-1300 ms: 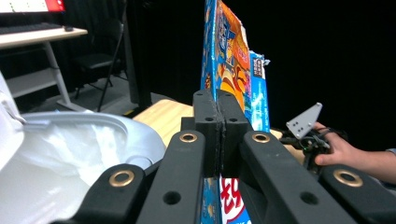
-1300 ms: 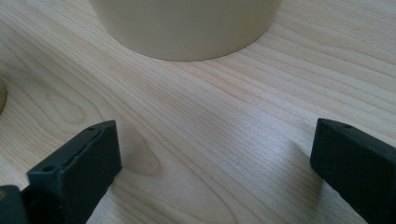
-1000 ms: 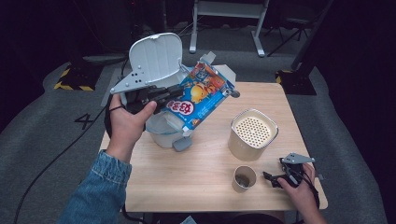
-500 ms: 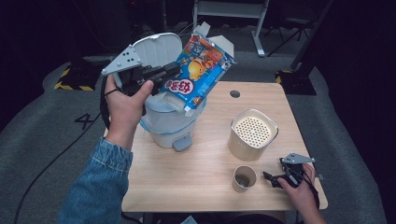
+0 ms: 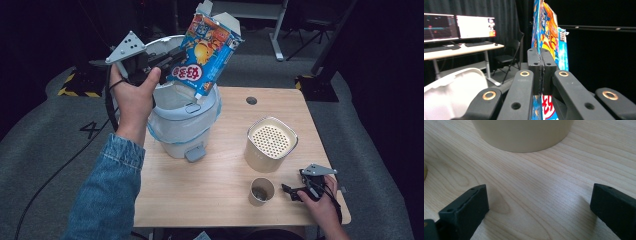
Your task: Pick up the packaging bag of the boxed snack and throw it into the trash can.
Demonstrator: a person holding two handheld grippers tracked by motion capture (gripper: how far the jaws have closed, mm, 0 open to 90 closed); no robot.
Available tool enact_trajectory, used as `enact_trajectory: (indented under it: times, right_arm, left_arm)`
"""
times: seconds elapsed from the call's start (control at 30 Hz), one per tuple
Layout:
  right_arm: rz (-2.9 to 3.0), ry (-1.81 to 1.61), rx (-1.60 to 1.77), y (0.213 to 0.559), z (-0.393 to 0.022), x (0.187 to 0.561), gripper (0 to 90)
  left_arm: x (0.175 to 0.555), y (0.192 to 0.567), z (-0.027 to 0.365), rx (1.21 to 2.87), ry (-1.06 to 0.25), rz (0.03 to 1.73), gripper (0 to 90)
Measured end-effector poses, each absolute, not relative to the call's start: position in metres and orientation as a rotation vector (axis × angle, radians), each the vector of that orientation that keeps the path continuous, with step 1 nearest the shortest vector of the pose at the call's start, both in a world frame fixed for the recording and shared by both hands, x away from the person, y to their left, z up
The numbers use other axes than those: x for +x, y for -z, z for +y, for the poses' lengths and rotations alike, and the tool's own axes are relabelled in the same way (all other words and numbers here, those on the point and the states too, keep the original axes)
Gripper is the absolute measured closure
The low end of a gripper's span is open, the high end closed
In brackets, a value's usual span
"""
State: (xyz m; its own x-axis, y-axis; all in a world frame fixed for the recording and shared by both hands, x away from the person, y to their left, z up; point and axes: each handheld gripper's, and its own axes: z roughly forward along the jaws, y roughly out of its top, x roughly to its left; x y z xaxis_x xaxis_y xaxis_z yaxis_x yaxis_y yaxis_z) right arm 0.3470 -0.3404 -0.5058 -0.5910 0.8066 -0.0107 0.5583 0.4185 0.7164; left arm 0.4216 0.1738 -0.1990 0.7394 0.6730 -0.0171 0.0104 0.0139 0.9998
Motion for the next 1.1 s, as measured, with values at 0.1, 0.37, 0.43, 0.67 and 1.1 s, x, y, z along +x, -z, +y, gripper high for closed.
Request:
enact_trajectory:
  times: [0.1,0.37,0.43,0.67,1.1]
  right_arm:
    - [2.324,-0.973,1.172,0.506,-0.34,0.347,1.9]
    - [2.323,-0.975,1.174,0.506,-0.34,0.347,1.9]
    - [2.323,-0.975,1.173,0.506,-0.34,0.347,1.9]
    - [2.323,-0.976,1.172,0.506,-0.34,0.347,1.9]
    - [2.323,-0.975,1.173,0.506,-0.34,0.347,1.9]
  left_arm:
    - [0.429,0.199,0.176,1.486,-0.587,0.61,88.9]
    - [0.446,0.206,0.175,1.463,-0.609,0.675,89.0]
    - [0.451,0.209,0.175,1.469,-0.61,0.687,89.0]
    - [0.464,0.216,0.172,1.49,-0.625,0.731,88.8]
    - [0.478,0.233,0.174,1.522,-0.615,0.786,88.2]
